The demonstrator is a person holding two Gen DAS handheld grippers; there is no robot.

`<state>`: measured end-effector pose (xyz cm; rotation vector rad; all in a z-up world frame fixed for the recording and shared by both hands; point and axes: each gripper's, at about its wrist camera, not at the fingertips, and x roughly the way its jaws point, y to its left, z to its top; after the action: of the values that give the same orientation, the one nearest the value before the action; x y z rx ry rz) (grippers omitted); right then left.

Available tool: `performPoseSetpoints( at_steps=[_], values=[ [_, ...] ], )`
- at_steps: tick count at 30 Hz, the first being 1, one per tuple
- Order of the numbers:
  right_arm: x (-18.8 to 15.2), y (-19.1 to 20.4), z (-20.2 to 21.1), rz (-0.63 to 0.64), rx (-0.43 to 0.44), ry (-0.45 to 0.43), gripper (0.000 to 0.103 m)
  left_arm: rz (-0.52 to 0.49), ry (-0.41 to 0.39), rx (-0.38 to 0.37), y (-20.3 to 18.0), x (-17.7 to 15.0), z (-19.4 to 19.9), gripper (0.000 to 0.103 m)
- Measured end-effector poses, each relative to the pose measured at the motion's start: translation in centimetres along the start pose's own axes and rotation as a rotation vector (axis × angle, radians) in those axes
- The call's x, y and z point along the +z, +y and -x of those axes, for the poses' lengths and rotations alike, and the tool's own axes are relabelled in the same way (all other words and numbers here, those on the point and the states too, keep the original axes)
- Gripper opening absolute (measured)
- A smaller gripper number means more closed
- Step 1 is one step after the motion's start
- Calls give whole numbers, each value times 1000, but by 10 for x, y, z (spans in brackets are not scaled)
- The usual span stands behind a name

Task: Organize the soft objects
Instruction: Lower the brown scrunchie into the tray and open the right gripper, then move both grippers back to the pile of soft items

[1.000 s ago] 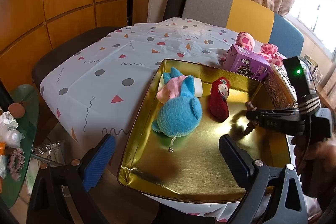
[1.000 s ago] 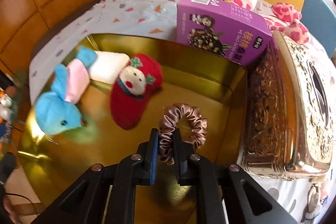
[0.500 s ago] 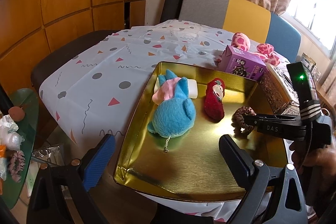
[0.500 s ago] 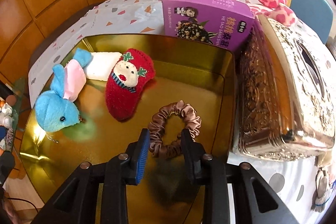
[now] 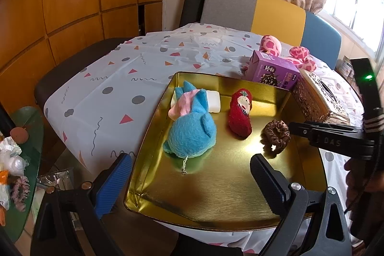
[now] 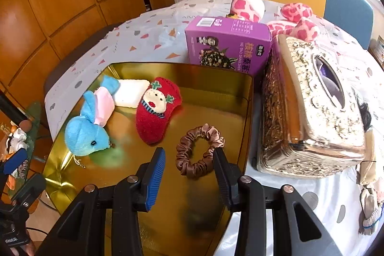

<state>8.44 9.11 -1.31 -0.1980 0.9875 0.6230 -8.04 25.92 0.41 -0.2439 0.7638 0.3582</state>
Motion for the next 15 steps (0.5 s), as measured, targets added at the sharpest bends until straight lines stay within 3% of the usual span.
performPoseSetpoints(
  at_steps=[7, 15],
  values=[
    [-6, -8, 21, 6, -3, -42, 41, -23, 9, -18, -7, 0, -2, 99],
    [-23, -57, 60, -46, -46, -92, 41, -85, 6, -47, -30, 2, -1, 99]
  ],
)
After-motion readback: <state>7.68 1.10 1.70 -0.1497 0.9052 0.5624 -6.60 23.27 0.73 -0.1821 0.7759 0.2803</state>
